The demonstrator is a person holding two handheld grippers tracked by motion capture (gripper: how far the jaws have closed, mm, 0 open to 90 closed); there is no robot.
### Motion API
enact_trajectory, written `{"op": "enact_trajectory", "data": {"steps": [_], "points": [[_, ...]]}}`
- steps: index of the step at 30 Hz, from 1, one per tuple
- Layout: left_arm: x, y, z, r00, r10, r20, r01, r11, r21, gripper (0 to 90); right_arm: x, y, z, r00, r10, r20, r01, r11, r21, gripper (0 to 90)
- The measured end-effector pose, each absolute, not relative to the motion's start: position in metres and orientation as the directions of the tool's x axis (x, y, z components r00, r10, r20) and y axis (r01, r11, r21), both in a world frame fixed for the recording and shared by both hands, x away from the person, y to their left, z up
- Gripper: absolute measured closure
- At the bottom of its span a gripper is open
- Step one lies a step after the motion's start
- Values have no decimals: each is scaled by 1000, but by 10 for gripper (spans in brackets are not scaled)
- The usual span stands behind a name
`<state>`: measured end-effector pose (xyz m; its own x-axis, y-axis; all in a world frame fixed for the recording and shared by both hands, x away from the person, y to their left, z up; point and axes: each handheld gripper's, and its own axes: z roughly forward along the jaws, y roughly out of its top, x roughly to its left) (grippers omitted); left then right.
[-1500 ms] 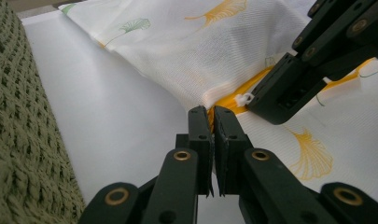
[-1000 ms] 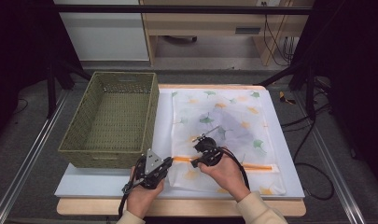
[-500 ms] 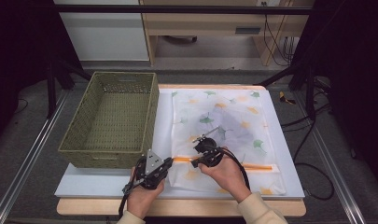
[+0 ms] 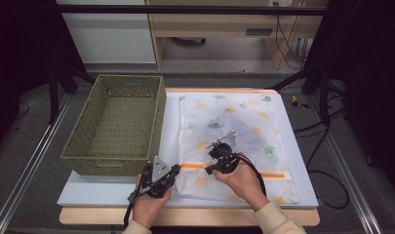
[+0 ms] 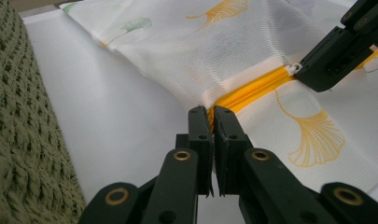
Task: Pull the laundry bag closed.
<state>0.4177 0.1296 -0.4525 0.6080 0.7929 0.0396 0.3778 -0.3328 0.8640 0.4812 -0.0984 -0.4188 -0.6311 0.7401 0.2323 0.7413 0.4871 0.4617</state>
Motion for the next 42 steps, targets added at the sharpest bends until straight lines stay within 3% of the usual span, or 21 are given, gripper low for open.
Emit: {"op": "enact_trajectory", "data": {"steps": [42], "points": [[418,130,-453,606,794,50,377,-342,861,862,478,-161,-419,-573,779,257,784,429,448,900]]}}
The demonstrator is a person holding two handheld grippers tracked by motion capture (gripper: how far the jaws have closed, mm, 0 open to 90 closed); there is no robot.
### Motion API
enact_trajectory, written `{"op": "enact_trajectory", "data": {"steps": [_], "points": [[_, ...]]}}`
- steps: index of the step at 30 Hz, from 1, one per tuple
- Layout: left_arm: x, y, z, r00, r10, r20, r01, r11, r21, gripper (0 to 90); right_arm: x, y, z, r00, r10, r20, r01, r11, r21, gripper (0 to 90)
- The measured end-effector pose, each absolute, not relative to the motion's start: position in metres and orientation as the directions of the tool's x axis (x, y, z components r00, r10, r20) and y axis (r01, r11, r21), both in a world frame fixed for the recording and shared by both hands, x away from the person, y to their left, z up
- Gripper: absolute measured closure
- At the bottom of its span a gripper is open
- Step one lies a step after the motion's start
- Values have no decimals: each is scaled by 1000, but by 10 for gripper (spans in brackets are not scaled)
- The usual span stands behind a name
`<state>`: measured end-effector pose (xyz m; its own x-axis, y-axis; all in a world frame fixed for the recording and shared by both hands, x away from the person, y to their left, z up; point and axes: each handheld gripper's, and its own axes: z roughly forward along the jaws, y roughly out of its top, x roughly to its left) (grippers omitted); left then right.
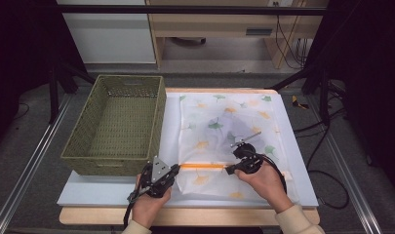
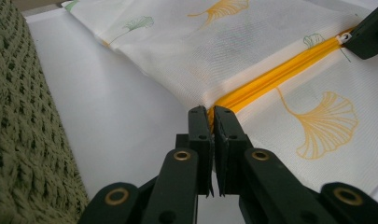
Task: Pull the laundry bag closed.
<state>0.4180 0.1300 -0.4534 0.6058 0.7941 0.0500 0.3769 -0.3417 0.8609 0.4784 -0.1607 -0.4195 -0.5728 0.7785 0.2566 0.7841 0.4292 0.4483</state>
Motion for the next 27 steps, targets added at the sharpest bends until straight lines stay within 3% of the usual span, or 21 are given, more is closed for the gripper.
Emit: {"op": "enact_trajectory", "data": {"steps": [27], "points": [[419,131,-453,601,798,47,381,-337,861,862,476,-195,-423,-522,810,267,819,389,422,900]]}}
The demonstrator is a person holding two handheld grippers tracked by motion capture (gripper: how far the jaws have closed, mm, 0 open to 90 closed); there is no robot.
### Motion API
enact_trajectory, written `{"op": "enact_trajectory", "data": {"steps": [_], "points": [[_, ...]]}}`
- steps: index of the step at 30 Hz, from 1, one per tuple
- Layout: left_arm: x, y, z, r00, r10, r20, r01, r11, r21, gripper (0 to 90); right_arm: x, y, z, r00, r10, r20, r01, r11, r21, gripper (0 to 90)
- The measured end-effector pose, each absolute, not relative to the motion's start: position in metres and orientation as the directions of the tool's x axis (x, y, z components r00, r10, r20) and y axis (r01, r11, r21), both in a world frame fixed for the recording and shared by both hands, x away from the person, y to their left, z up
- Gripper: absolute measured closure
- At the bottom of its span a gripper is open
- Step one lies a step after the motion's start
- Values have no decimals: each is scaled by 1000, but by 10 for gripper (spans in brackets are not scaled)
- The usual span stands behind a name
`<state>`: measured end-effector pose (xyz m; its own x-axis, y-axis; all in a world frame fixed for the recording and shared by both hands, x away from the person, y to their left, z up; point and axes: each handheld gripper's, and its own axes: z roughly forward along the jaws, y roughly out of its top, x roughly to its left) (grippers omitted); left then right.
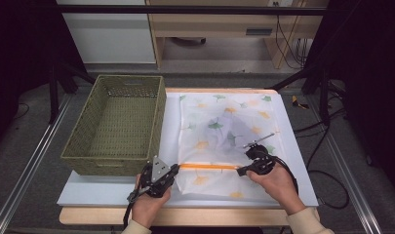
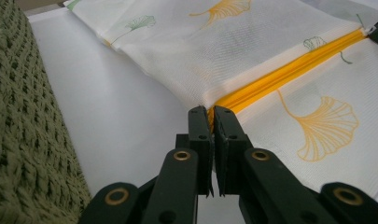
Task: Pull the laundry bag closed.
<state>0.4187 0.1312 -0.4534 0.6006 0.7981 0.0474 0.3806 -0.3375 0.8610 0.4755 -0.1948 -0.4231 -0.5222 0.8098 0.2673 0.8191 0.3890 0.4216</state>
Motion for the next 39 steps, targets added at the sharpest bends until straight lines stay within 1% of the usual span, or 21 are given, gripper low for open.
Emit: {"op": "enact_trajectory", "data": {"steps": [16,24,39], "points": [[419,131,-454,603,796,56,381,-349,856,862,475,-220,-429,-484,833,269,840,357,408,900],[419,131,-454,600,798,50,382,-341,859,862,474,-228,-432,-485,837,253,839,363,406,900],[420,132,-455,600,798,54,384,-346,856,862,472,-247,-434,-444,857,262,860,325,394,900]]}}
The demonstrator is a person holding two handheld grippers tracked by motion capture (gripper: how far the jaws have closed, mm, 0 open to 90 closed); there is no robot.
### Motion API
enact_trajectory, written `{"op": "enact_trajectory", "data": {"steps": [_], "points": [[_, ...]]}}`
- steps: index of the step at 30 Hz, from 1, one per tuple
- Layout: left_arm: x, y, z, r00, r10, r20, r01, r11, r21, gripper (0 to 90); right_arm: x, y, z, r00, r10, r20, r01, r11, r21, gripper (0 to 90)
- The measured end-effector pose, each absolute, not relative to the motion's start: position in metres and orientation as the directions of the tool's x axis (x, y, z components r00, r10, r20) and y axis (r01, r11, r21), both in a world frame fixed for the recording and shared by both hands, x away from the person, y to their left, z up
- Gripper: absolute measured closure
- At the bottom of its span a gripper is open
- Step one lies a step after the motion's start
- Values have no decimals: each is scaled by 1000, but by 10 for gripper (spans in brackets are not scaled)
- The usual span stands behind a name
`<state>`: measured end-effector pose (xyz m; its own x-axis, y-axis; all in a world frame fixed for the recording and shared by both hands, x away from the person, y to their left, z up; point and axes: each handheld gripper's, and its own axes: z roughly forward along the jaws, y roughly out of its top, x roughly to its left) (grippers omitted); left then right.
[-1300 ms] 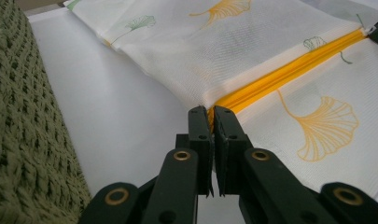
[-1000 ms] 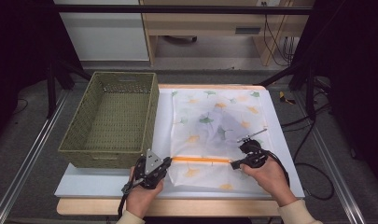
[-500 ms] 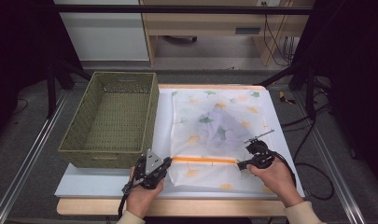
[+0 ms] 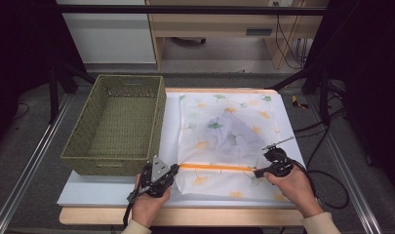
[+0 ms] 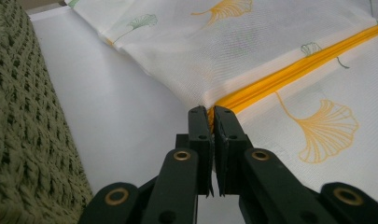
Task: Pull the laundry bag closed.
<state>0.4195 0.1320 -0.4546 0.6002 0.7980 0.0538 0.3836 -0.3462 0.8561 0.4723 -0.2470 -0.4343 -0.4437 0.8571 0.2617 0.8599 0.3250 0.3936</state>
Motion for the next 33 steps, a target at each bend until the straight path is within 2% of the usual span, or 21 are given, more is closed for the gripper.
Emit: {"op": "enact_trajectory", "data": {"steps": [33], "points": [[420,132,-456,599,800,45,388,-339,857,862,469,-271,-436,-408,872,272,873,284,397,900]]}}
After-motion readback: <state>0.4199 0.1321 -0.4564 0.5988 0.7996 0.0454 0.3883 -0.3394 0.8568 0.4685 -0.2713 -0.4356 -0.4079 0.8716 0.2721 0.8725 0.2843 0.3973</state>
